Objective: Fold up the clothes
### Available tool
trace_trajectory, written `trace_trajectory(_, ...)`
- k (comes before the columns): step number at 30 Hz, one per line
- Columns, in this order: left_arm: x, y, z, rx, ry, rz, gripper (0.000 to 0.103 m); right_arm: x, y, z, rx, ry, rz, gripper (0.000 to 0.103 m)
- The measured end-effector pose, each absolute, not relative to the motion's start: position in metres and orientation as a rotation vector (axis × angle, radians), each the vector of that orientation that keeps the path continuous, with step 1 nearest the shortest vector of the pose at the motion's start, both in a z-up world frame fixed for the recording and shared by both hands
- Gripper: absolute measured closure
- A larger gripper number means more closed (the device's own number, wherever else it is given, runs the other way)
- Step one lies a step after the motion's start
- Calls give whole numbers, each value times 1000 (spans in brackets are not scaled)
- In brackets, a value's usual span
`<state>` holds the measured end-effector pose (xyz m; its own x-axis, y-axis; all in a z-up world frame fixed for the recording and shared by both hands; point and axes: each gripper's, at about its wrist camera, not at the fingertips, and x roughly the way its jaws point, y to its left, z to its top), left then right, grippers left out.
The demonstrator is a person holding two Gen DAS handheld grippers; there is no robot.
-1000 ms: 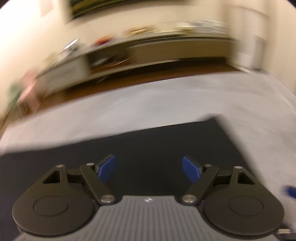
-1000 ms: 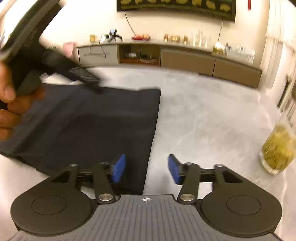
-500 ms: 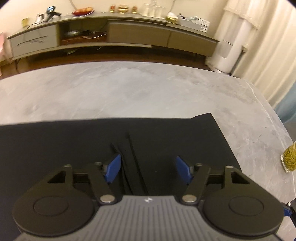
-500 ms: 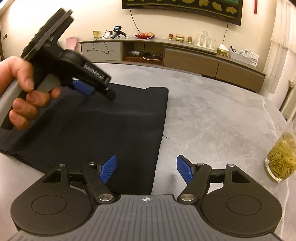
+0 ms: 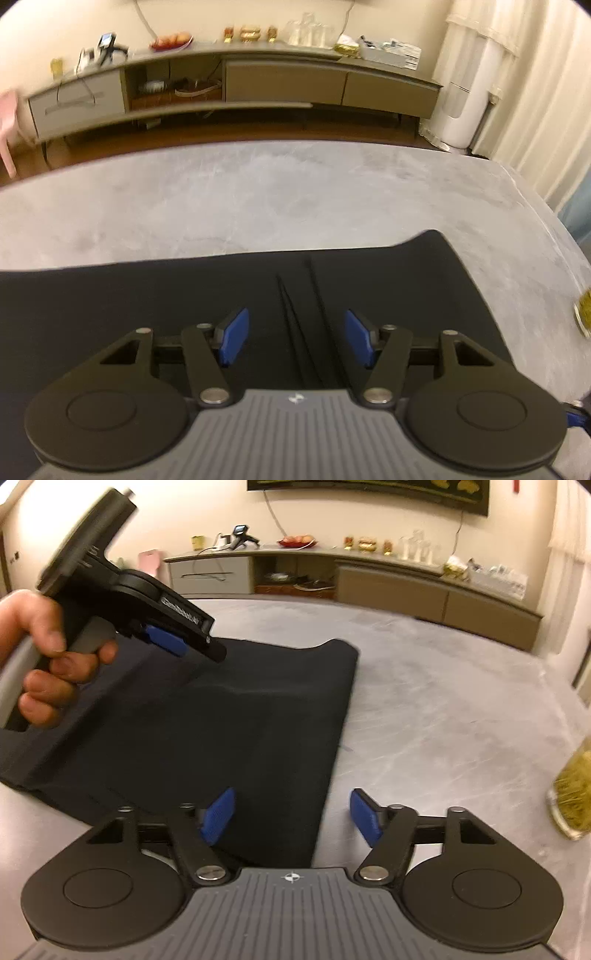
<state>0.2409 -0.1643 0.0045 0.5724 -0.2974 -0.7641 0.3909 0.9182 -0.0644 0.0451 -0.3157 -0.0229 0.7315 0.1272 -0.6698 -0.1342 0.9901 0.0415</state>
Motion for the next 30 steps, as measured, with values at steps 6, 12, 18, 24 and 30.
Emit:
trace_trajectory(6, 215, -260, 21, 311, 940, -627, 18, 37, -296, -18, -133, 694, 120, 74)
trace_trajectory(12, 214, -322, -13, 508, 1001, -582, 61, 26, -288, -15, -195, 638, 131, 80)
trace_trajectory(18, 221, -268, 21, 295, 953, -599, 94, 16, -304, 0, -87, 614, 202, 31)
trace_trajectory(24, 228, -137, 64, 42, 887, -574, 96, 4, -309, 26, 28, 555, 306, 15)
trace_trajectory(30, 245, -23, 26, -110, 965, -448, 86, 21, -282, 24, 80, 591, 385, 15)
